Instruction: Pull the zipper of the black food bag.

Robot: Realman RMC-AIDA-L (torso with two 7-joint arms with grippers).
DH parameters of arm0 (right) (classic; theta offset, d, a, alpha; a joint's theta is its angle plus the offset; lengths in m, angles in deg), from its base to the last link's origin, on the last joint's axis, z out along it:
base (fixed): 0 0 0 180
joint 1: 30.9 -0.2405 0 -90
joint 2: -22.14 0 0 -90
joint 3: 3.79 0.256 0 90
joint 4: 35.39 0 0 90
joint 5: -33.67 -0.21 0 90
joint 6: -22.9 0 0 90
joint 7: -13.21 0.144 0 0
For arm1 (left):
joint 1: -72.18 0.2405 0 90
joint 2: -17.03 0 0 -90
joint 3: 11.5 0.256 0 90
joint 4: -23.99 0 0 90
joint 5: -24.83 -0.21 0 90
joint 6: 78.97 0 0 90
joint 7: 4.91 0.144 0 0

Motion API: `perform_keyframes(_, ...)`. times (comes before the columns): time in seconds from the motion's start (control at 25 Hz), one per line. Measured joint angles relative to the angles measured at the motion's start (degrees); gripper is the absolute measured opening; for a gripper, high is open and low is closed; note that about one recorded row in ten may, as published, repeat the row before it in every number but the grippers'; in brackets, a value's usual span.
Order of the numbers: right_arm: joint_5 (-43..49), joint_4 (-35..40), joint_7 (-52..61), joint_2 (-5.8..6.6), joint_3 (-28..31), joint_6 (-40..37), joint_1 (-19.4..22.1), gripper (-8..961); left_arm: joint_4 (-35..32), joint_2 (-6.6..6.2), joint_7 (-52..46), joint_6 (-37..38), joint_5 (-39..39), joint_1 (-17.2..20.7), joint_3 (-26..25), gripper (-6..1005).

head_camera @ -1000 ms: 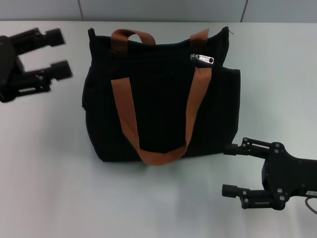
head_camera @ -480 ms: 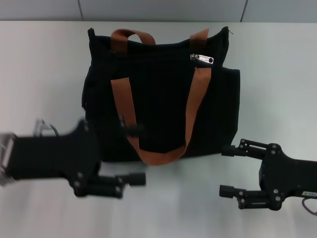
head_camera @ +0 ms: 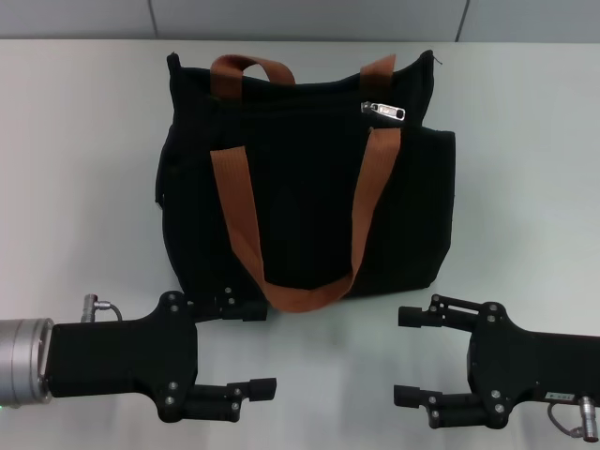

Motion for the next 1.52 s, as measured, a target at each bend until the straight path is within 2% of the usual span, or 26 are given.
perform_keyframes(0.68, 0.07, -1.62, -0.74, -0.16, -0.02, 1.23, -1.05, 817, 0.14, -0.56, -0.01, 0.25, -1.51, 0.23, 0.18, 798)
perform_keyframes(1.52, 0.06, -1.71, -0.78, -0.17, -0.02, 1.31, -1.46, 817, 0.14, -0.57, 0.16, 0.09, -1.51, 0.45, 0.22, 798)
